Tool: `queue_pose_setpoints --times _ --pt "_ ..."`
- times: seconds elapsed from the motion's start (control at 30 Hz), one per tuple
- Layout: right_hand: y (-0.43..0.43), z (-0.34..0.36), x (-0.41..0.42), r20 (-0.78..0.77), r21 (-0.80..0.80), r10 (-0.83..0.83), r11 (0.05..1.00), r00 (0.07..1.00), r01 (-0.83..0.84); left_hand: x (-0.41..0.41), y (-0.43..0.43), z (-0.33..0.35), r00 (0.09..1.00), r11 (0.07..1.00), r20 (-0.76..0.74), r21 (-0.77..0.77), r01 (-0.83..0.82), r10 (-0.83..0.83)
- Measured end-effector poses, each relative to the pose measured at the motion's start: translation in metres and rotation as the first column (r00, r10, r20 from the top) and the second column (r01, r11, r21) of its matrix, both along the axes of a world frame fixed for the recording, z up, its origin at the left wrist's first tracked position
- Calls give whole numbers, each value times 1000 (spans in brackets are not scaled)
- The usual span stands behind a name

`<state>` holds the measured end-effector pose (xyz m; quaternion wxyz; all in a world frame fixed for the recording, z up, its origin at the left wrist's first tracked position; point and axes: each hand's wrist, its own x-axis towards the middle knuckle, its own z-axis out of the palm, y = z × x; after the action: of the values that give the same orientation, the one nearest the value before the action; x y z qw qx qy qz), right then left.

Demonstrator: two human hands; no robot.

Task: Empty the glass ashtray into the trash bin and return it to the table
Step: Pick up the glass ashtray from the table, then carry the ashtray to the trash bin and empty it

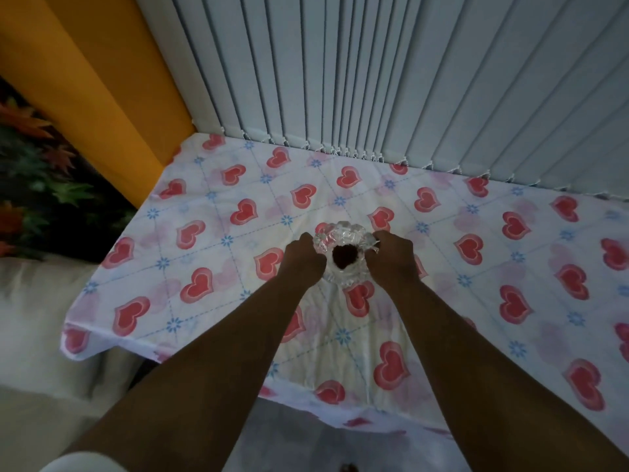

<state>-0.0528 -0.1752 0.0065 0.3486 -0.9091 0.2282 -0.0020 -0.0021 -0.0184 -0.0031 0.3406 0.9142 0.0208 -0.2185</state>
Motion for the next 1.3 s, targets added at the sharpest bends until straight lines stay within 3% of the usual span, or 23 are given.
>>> queue_pose_setpoints --times 0.27,0.4,0.53,0.7,0.8,1.03,1.3 --pt "60 37 -48 90 27 136 990 987 -139 -67 72 39 984 981 105 -147 -125 141" --pt "111 46 -74 80 41 248 967 965 -252 -119 130 54 921 868 -49 -317 -381 386" --pt "167 41 -101 50 88 378 921 925 -381 -175 186 57 853 799 -91 -310 -515 514" --pt "234 24 -129 59 124 510 849 858 -513 -232 255 28 774 748 -41 -230 -623 632" --pt "275 -5 -143 39 119 587 801 809 -587 -260 292 -6 698 661 -78 -262 -703 711" --pt "340 -111 -167 -162 194 661 750 733 -633 -295 347 -91 587 523 -244 -279 -805 772" --pt "374 -280 -157 -280 349 659 748 698 -565 -294 379 -254 482 409 -338 -266 -873 808"
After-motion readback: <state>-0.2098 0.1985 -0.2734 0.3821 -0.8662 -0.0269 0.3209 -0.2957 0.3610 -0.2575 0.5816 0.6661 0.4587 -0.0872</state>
